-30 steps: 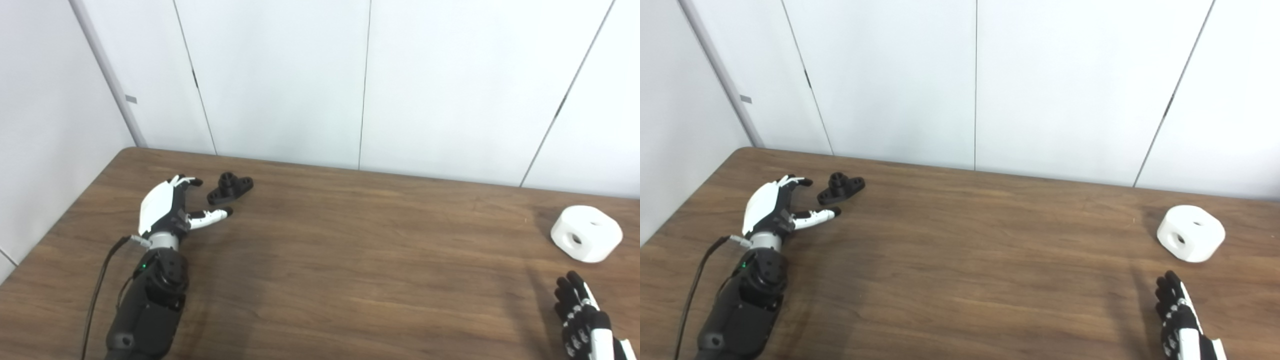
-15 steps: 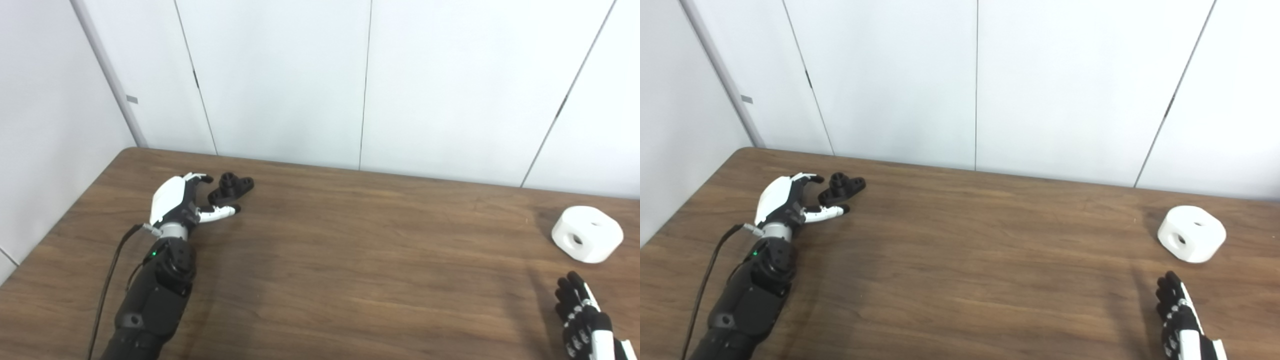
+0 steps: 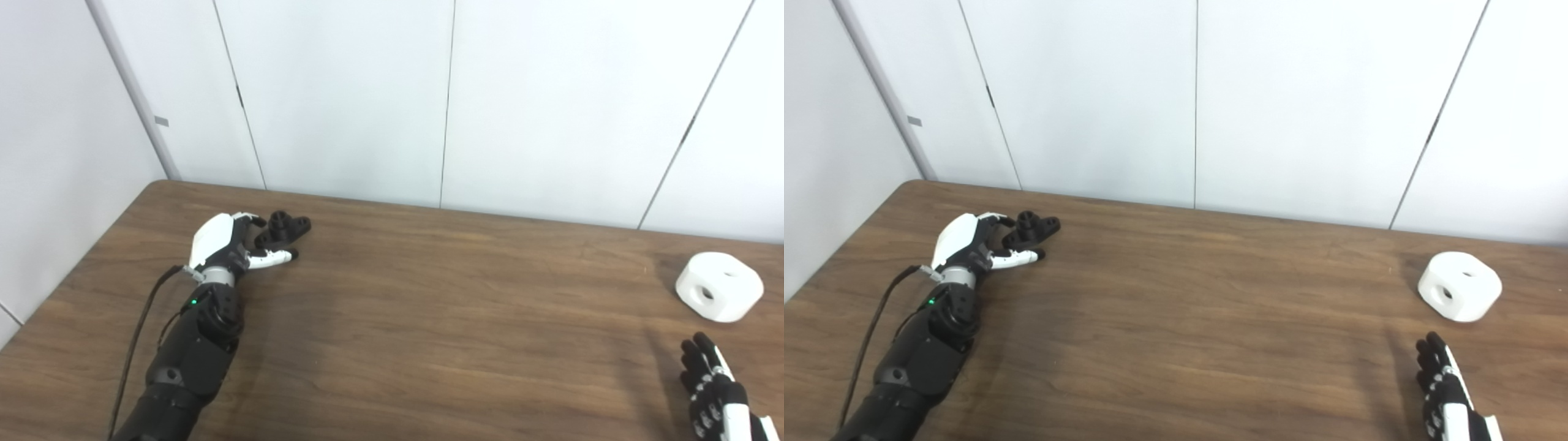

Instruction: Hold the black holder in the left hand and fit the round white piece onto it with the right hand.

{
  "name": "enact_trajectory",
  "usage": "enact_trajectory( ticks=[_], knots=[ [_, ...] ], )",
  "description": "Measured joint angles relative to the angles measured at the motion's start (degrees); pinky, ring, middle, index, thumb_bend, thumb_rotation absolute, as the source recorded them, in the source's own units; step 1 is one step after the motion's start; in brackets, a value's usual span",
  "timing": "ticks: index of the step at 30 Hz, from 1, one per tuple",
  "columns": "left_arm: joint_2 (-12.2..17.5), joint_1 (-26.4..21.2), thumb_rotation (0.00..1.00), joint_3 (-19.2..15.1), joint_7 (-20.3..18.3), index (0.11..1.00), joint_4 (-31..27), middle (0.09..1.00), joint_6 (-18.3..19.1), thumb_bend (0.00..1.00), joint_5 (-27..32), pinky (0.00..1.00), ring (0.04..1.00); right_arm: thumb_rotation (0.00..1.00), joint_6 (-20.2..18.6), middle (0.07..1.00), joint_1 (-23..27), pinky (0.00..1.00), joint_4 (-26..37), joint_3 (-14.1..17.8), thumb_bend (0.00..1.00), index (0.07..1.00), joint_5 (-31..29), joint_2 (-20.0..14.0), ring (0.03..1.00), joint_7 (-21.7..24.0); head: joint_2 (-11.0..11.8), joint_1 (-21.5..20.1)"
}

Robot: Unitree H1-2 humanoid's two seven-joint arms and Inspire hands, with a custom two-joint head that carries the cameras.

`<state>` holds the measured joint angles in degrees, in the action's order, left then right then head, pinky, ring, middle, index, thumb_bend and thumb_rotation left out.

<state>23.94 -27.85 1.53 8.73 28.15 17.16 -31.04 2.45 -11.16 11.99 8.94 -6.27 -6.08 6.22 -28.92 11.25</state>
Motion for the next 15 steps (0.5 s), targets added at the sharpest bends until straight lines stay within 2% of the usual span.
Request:
enact_trajectory(
  ticks=[15],
  knots=[
    [0.9,-0.8,0.31,1.4,0.1,0.721,1.4,0.913,0.1,0.85,0.0,1.00,0.982,0.99,0.0,0.952,0.0,1.00,0.0,-0.1,0.55,0.938,-0.1,0.0,0.970,0.0,-0.3,-0.3]
  ],
)
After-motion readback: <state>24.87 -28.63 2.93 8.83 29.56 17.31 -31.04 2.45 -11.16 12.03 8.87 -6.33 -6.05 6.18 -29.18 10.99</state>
